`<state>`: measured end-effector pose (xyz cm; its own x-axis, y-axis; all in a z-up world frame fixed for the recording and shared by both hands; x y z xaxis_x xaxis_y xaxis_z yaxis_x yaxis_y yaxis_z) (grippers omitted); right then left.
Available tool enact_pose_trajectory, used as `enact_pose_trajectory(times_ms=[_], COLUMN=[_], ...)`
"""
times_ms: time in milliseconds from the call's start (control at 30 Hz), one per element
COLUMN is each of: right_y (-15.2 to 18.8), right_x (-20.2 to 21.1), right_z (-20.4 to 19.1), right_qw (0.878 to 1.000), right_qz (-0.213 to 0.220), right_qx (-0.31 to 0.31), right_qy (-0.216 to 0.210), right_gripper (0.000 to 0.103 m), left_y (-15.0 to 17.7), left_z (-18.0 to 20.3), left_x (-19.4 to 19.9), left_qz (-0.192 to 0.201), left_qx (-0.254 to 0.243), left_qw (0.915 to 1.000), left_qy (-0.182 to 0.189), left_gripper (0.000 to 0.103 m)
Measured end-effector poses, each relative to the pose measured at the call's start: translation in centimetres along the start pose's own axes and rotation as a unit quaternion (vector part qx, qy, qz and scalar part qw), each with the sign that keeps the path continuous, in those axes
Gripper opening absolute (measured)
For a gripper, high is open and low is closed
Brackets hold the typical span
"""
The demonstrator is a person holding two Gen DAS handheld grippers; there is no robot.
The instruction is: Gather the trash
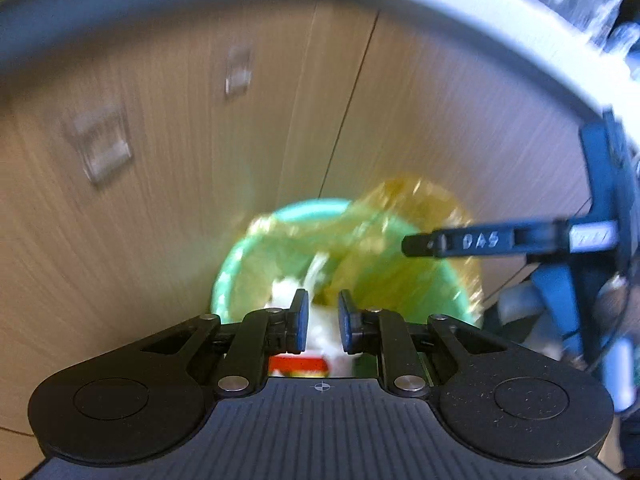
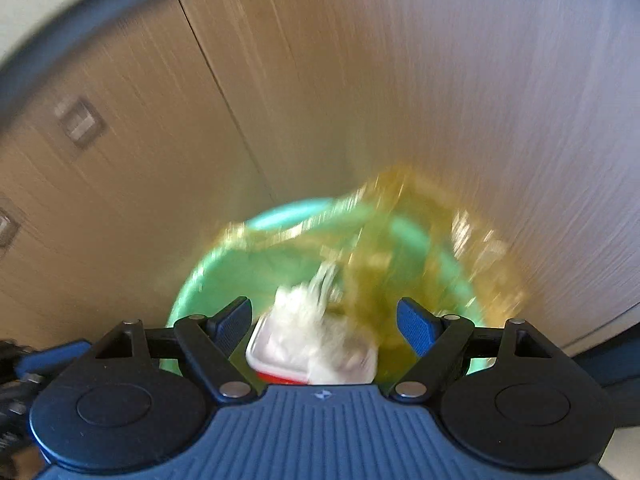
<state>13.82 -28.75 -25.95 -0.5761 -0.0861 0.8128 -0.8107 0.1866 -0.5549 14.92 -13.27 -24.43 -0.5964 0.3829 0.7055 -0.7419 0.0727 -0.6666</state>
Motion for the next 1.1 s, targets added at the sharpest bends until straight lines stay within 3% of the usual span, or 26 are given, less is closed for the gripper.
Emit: enact_pose_trajectory(times_ms=[133, 233, 367, 467, 533, 567, 633, 667, 733, 767, 833, 967, 1100], right_y=[0.0, 0.4, 1.2, -0.3, -2.6, -3.7, -5.7, -6.4, -6.9, -6.8, -6.4, -4.6, -3.2], right_x=[2.4, 2.6, 1.7, 4.9, 9.2, 11.7, 16.4, 18.5, 21.9, 23.1, 23.8, 22.1, 20.2], right_z=[-1.0, -1.6, -0.6, -1.8, -4.0, -5.4, -8.4, -10.0, -12.7, -13.9, -16.1, -19.0, -21.3], right_qw=[0.999, 1.000, 0.999, 0.999, 0.996, 0.992, 0.978, 0.968, 0.944, 0.934, 0.929, 0.943, 0.951], right_qz=[0.037, 0.021, -0.029, 0.008, 0.079, 0.121, 0.205, 0.246, 0.323, 0.352, 0.363, 0.320, 0.288], right_qx=[0.006, 0.015, -0.024, -0.044, -0.026, -0.011, 0.023, 0.038, 0.054, 0.057, 0.063, 0.077, 0.100], right_qy=[-0.004, -0.001, 0.007, -0.021, -0.032, -0.038, -0.037, -0.033, -0.036, -0.040, -0.042, -0.054, -0.052], right_gripper=[0.082, 0.082, 0.082, 0.081, 0.081, 0.082, 0.089, 0.103, 0.103, 0.103, 0.103, 0.103, 0.103], left_y=[-1.1, -0.7, 0.0, -1.9, -4.0, -5.4, -7.3, -8.0, -8.6, -8.6, -7.9, -5.8, -4.6], left_z=[0.3, 0.3, -0.1, 0.6, 0.8, 0.8, 0.7, 0.5, -0.1, -0.6, -2.0, -3.6, -4.5], left_x=[3.0, 3.8, 4.3, 7.8, 11.9, 14.6, 19.6, 21.7, 24.0, 24.5, 25.0, 24.6, 24.3], left_qz=[0.051, 0.046, 0.038, 0.098, 0.169, 0.216, 0.303, 0.338, 0.370, 0.374, 0.373, 0.334, 0.304], left_qx=[-0.006, -0.013, -0.012, -0.025, -0.040, -0.050, -0.079, -0.094, -0.112, -0.108, -0.078, -0.042, -0.040], left_qw=[0.9986, 0.9987, 0.9990, 0.9940, 0.9841, 0.9748, 0.9492, 0.9343, 0.9145, 0.9114, 0.9127, 0.9187, 0.9256], left_qy=[0.015, 0.017, 0.021, 0.043, 0.036, 0.022, -0.029, -0.063, -0.119, -0.133, -0.149, -0.207, -0.222], left_gripper=[0.019, 0.019, 0.019, 0.019, 0.019, 0.019, 0.019, 0.019, 0.019, 0.019, 0.019, 0.018, 0.018])
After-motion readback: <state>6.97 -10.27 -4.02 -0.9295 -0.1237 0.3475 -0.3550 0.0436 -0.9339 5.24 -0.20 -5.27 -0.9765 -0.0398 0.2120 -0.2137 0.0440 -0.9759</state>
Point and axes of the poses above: each gripper's, at about its wrist camera, not at the fingertips, and x roughly against the way its jaws point, z to its right, y to its underside, the point moved 7 cm from there along -x, roughly the way its jaws point, and after that the axes turned 1 degree about -x, right-handed, at the moved point
